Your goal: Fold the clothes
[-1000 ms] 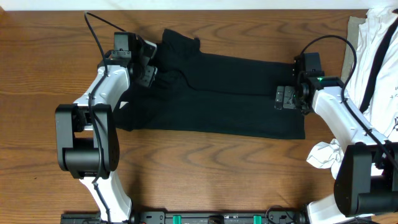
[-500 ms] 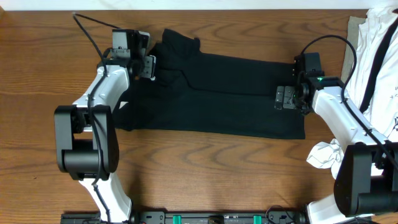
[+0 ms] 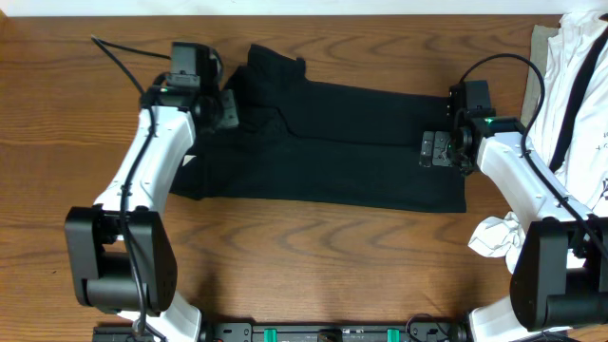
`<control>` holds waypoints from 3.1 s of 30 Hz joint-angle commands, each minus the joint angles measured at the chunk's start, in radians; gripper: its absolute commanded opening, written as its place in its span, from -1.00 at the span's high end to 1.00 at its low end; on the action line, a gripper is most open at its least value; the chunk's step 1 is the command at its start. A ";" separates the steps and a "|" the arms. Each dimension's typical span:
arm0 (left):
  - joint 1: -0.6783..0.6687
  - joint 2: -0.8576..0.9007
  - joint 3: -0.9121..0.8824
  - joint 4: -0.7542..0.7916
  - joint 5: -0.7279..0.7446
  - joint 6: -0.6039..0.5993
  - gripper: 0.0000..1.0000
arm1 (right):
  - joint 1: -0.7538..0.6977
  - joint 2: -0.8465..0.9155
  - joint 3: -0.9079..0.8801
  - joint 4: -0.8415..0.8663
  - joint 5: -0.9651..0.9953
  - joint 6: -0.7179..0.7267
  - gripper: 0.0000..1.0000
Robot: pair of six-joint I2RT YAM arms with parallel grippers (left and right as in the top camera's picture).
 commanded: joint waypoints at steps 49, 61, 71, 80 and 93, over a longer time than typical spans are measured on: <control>-0.097 0.240 -0.025 0.167 -0.089 -0.650 0.53 | -0.001 -0.007 0.010 0.000 0.000 0.001 -0.98; -0.098 0.207 -0.019 0.260 -0.081 -0.650 0.56 | -0.001 -0.007 0.010 0.000 0.000 0.001 -0.98; -0.108 0.207 -0.019 0.340 -0.077 -0.650 0.56 | -0.001 -0.007 0.010 0.000 0.000 0.001 -0.98; -0.139 0.208 -0.019 0.389 -0.078 -0.649 0.56 | -0.001 -0.007 0.010 0.000 0.000 0.001 -0.99; -0.048 0.037 -0.006 0.190 -0.100 -0.557 0.77 | -0.001 -0.007 0.010 0.000 0.000 0.001 -0.99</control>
